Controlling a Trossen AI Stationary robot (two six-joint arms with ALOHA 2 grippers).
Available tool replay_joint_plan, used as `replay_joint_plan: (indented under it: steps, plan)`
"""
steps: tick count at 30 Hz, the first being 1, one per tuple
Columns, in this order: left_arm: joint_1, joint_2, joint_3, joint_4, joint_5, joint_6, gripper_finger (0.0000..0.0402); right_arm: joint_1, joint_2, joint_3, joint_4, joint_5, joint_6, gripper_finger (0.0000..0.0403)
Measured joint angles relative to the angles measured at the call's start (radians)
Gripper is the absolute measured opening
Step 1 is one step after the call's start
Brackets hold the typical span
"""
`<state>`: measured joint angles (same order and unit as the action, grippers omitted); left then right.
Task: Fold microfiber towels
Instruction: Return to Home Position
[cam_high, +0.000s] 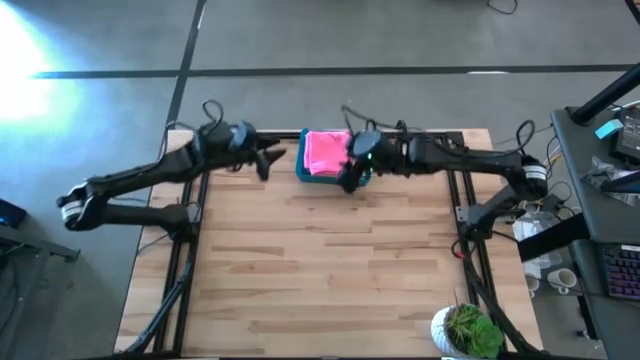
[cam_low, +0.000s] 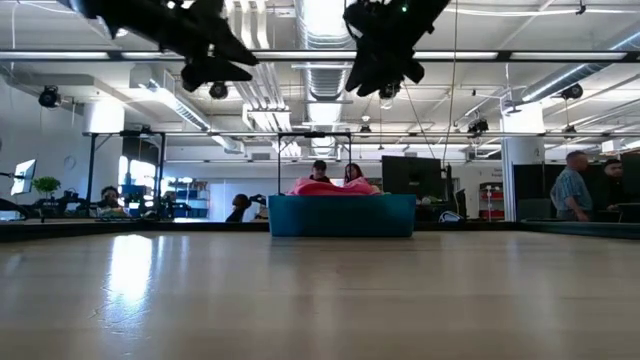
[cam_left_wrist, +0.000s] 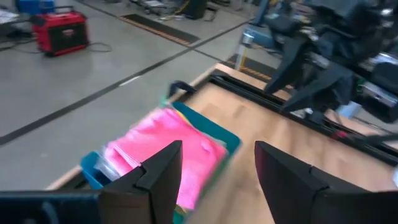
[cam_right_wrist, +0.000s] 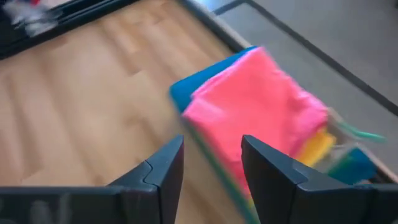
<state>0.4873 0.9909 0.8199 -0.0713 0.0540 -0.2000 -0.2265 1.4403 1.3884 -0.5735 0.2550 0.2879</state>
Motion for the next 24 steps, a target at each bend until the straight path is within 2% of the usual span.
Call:
replay_joint_plan:
  steps: [6,15,18,24]
  plan:
    - [-0.095,-0.212,-0.176,0.002,-0.004,-0.044,0.0141,0.117,0.002,-0.026,0.040,0.006,-0.011,0.0150]
    - [-0.123,-0.490,-0.372,0.007,-0.002,-0.082,0.0012,0.205,0.002,-0.026,0.171,0.007,0.000,0.0150]
    - [-0.123,-0.549,-0.422,0.008,0.029,-0.084,0.0006,0.222,0.002,-0.024,0.225,0.007,0.000,0.0150]
    - [-0.124,-0.700,-0.507,-0.010,0.109,-0.087,0.0001,0.221,0.002,0.013,0.224,0.008,-0.060,0.0150]
